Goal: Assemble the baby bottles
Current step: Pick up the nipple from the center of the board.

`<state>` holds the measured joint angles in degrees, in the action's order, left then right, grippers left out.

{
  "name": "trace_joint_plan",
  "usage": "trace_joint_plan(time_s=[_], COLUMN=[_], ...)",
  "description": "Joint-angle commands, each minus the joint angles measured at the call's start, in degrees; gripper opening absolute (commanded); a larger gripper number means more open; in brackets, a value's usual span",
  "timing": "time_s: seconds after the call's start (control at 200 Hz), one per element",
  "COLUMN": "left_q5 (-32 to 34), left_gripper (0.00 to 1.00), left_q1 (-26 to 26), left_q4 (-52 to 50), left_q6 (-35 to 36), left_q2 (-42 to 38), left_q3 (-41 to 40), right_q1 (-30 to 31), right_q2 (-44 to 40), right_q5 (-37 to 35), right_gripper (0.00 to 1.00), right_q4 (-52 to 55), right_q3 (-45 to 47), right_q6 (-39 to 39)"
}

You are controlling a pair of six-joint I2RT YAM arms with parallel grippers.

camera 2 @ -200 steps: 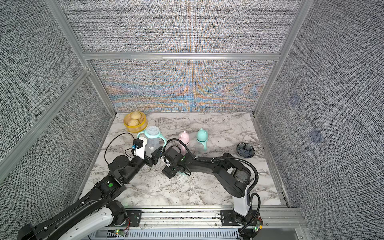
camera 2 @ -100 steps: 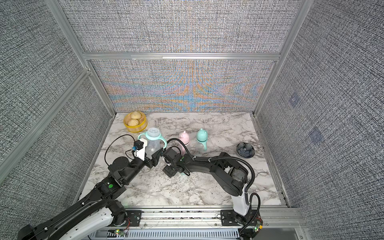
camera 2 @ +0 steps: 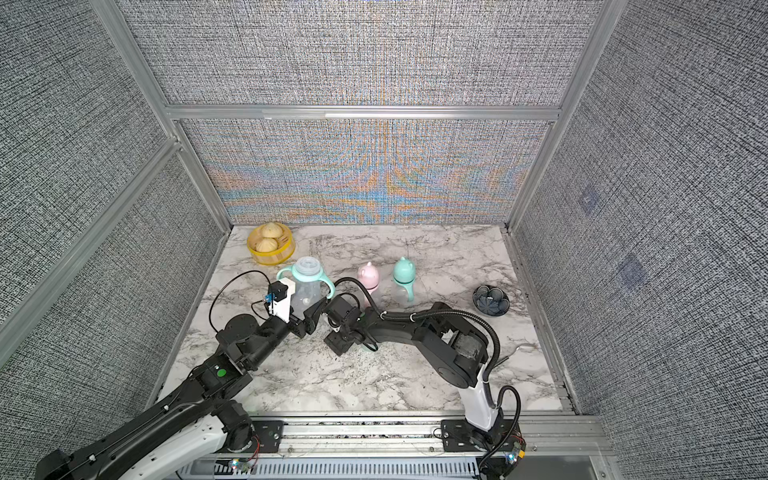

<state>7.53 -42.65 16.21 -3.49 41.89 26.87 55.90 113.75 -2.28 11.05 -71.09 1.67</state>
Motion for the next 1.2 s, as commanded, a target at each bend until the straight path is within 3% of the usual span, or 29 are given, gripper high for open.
trace_joint_plan(time_s=[0.0, 0.445, 0.781, 1.196], left_q5=[-0.3, -0.4, -2.2, -8.8], left_gripper=[0.02, 0.03, 0.03, 0.03], left_q1=[0.0, 0.0, 0.0, 0.0], left_q4=[2.7, 3.7, 6.3, 15.8], left_q6=[0.1, 0.4, 0.4, 1.4], left_q2=[-0.1, 0.5, 0.5, 4.7], left_q3=[0.0, -0.3, -0.7, -4.1], right_q1=[0.0, -0.4, -3.6, -9.6], right_q2=[-0.1, -3.6, -16.8, -31.8], right_q5=[-0.7, -1.2, 6.5, 8.7], right_gripper=[0.77, 0.66, 0.63, 0.61], right_q4=[2.5, 2.9, 2.7, 14.2], right_q3=[0.2, 2.1, 7.9, 10.1], right_q6=[0.4, 2.3, 8.3, 11.0])
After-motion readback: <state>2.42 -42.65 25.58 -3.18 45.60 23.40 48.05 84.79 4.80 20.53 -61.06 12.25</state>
